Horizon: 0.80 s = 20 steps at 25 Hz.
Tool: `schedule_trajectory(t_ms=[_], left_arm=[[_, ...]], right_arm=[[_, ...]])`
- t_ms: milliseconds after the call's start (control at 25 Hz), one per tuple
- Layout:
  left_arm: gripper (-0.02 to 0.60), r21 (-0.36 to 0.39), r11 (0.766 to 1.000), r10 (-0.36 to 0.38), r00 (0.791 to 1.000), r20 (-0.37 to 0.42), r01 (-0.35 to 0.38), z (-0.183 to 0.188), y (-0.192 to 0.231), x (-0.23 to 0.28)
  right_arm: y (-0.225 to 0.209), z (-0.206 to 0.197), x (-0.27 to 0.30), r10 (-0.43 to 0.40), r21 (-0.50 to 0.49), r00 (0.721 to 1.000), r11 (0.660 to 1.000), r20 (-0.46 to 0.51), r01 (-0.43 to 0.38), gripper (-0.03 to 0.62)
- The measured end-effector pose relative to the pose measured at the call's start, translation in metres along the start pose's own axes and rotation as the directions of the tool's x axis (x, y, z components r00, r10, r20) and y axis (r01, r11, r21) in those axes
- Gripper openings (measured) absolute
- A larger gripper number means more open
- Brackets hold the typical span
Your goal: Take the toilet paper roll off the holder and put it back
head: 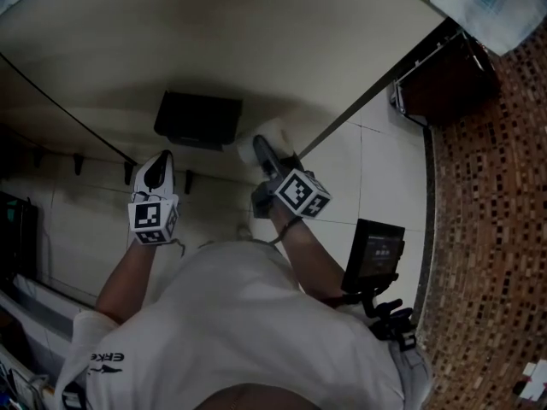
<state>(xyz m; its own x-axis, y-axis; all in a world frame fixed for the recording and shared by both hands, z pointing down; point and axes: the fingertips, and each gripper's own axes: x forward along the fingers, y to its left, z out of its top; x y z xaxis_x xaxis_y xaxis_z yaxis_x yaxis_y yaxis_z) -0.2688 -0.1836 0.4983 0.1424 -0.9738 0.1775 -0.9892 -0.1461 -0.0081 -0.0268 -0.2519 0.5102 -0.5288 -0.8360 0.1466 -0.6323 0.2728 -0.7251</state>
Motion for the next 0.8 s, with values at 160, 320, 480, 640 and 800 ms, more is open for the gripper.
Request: schedule_trajectory(t_ms=[160, 320, 480, 640, 800], left_arm=[[0.002, 0.003, 1.0, 0.005, 0.999, -0.032, -0.005, -0.009, 0.006, 0.007], [0.002, 0.017, 1.0, 0.003, 0.998, -0.066, -0.002, -0.016, 0.013, 0.012], [0.002, 0.018, 1.0, -0.009, 0.996, -0.088, 0.011, -0.021, 0.018, 0.019], [0.005, 0.041, 0.997, -0.063, 0.989, -0.132, 0.069, -0.03, 0.018, 0.029], [0.091, 0.079, 0.978, -0.172, 0.962, -0.214, 0.193, -0.047, 0.007, 0.037]], right_arm=[[-0.018, -0.002, 0.003, 0.007, 0.217, 0.999, 0.976, 0.042, -0.016, 0.451], [-0.024, -0.007, 0.004, 0.026, 0.368, 0.997, 0.929, 0.067, -0.049, 0.451], [-0.028, -0.013, 0.006, 0.031, 0.437, 0.997, 0.897, 0.074, -0.061, 0.451], [-0.028, -0.015, 0.008, 0.029, 0.442, 0.997, 0.895, 0.072, -0.058, 0.451], [-0.029, -0.014, 0.008, 0.023, 0.438, 0.997, 0.898, 0.075, -0.054, 0.451]])
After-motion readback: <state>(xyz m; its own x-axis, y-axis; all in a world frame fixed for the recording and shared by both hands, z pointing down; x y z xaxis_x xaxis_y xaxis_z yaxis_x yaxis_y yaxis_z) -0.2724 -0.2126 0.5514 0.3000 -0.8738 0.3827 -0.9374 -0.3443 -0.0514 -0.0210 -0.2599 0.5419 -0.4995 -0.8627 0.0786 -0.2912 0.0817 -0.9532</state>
